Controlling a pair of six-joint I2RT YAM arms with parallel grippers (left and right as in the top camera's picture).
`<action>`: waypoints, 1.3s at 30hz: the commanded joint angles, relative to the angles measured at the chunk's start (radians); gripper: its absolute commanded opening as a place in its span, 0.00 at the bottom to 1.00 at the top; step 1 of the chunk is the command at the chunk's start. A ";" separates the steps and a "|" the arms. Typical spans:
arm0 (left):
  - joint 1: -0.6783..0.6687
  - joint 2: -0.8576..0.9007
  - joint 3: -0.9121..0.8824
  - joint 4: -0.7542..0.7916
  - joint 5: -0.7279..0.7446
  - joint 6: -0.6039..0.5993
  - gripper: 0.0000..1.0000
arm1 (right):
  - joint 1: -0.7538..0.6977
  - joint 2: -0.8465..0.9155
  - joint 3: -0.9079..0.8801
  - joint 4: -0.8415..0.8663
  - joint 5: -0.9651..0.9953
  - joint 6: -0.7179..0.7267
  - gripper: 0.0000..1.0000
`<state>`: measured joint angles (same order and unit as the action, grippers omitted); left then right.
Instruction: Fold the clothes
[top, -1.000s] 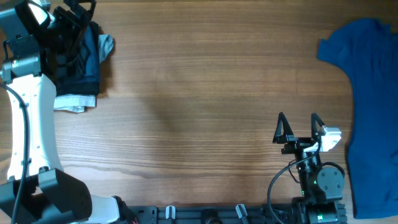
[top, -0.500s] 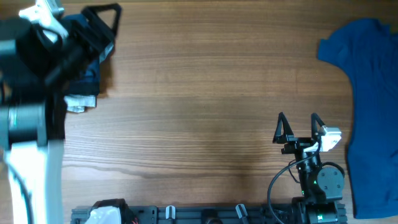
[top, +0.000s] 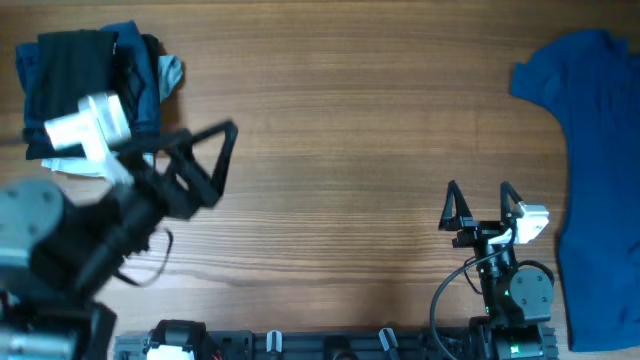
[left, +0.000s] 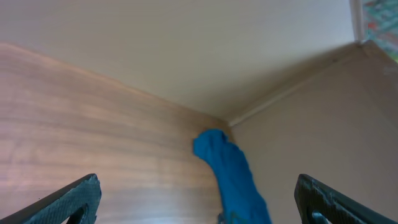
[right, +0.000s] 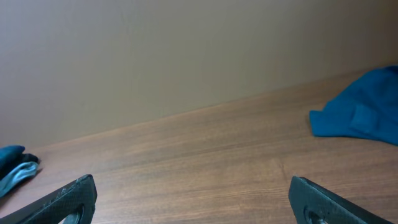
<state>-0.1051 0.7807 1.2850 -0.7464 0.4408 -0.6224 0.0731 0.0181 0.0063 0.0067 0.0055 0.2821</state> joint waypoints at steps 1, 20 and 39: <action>-0.006 -0.100 -0.215 0.039 -0.159 0.024 1.00 | -0.006 -0.013 -0.001 0.003 0.014 -0.017 1.00; -0.006 -0.368 -0.986 0.555 -0.562 0.024 1.00 | -0.006 -0.013 -0.001 0.003 0.014 -0.017 1.00; -0.003 -0.577 -1.232 0.706 -0.612 0.069 1.00 | -0.006 -0.013 -0.001 0.003 0.014 -0.017 1.00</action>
<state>-0.1051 0.2394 0.0868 -0.0444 -0.1352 -0.5953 0.0731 0.0174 0.0063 0.0071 0.0055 0.2821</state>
